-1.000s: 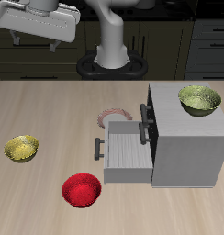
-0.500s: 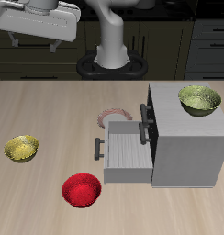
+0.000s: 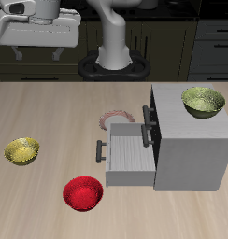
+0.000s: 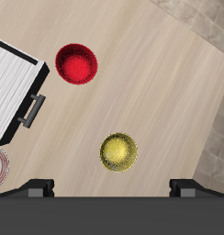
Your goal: Close the bottom drawer of the white cabinet and place the yellow bowl on the plate
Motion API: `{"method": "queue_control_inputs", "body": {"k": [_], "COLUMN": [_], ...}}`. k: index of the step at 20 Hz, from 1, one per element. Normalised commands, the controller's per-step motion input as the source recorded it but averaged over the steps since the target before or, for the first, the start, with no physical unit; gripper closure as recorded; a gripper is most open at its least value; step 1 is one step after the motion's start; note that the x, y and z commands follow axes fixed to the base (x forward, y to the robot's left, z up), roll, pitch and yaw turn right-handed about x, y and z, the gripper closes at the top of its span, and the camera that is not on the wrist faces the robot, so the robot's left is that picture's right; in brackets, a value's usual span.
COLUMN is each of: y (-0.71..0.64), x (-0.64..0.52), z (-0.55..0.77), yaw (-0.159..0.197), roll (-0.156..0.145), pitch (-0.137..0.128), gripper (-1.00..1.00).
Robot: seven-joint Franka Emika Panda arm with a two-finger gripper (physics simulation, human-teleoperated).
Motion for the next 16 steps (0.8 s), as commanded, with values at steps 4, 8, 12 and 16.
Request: {"method": "queue_control_inputs", "body": {"k": [4, 8, 12, 16], "y": [0.08, 0.08, 0.09, 0.13], "x": [0.01, -0.03, -0.01, -0.01], "z": [-0.09, -0.03, 0.02, -0.05], "yaw": [0.336, 0.284, 0.327, 0.137], "roll": [-0.025, -0.016, -0.029, 0.028], "pitch": [-0.029, -0.067, -0.110, -0.007], "gripper": [-1.00, -1.00, -1.00, -1.00]}}
